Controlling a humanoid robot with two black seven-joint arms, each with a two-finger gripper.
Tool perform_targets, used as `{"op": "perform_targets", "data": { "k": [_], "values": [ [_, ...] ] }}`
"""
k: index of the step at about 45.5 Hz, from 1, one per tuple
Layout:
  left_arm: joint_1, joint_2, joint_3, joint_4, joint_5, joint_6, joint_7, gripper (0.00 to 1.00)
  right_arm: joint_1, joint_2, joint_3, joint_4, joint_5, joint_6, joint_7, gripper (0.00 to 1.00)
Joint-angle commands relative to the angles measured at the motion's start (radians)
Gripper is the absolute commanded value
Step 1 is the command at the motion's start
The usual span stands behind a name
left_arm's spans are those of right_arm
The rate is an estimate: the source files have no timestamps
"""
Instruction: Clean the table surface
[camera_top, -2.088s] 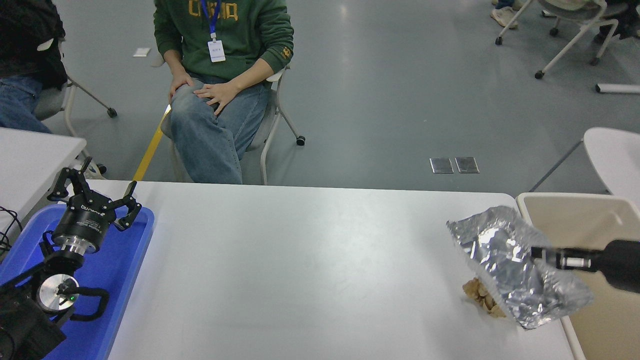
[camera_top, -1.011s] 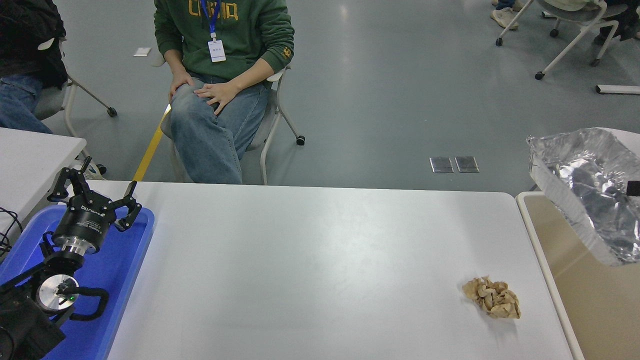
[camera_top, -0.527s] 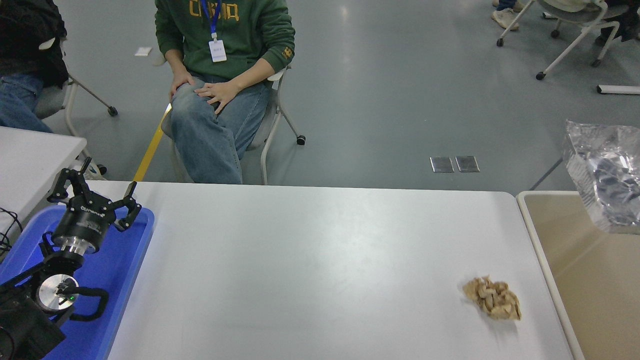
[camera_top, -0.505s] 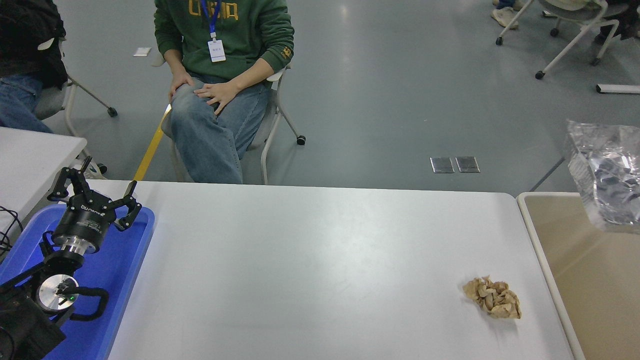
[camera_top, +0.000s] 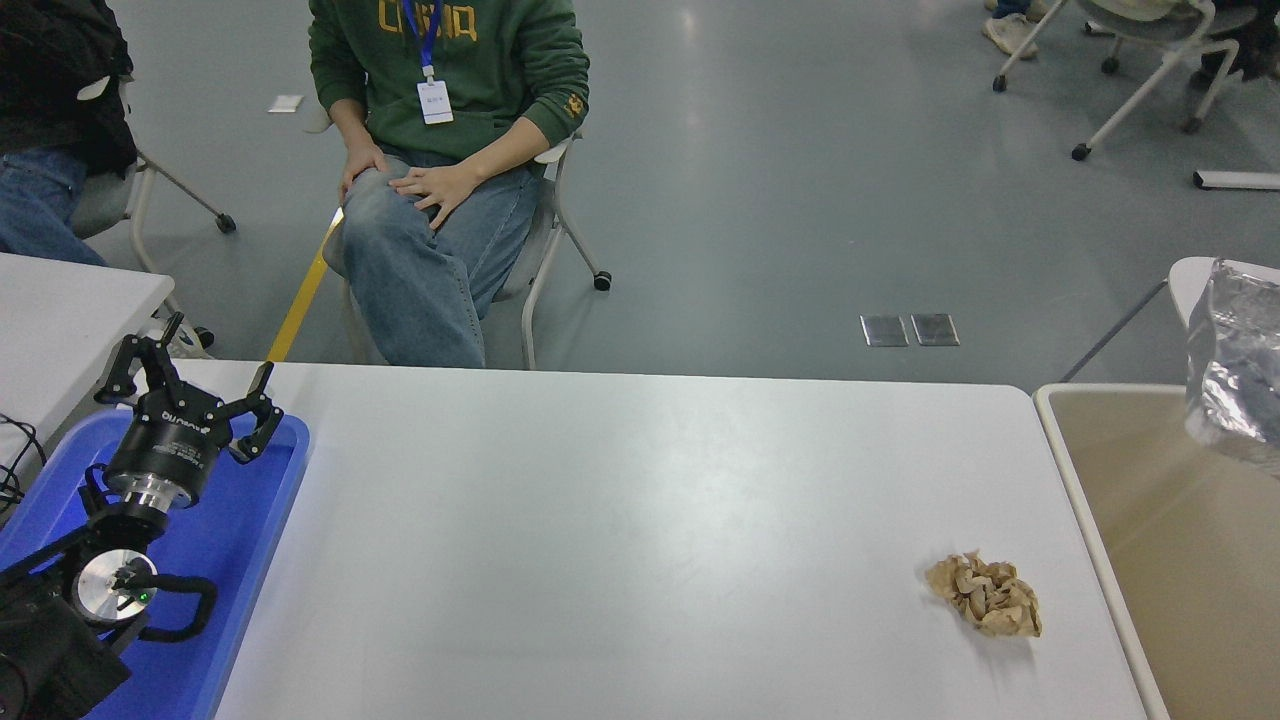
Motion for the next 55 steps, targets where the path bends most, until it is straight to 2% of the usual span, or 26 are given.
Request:
{"op": "perform_targets", "data": {
  "k": [1,10,23,41,55],
  "values": [
    [0.000,0.000,0.000,0.000,0.000,0.000,0.000,1.00,-0.092,0.197,0.001,-0.278,0.113,-0.052,-0.005,0.00],
    [0.000,0.000,0.000,0.000,0.000,0.000,0.000,1.00,-0.118,0.339,0.001,-0.454,0.146,-0.098,-0.011,0.00],
    [0.000,0.000,0.000,0.000,0.000,0.000,0.000,1.00,-0.166,0.451,0.003,-0.471,0.146,-0.231,-0.089,0.00],
    [0.000,0.000,0.000,0.000,0.000,0.000,0.000,1.00,-0.178,0.539,0.003,-0.471,0.174,-0.329,-0.301,0.00],
    [0.000,0.000,0.000,0.000,0.000,0.000,0.000,1.00,-0.187,0.559,0.015,-0.473,0.243,-0.369,-0.417,0.00]
  ]
}}
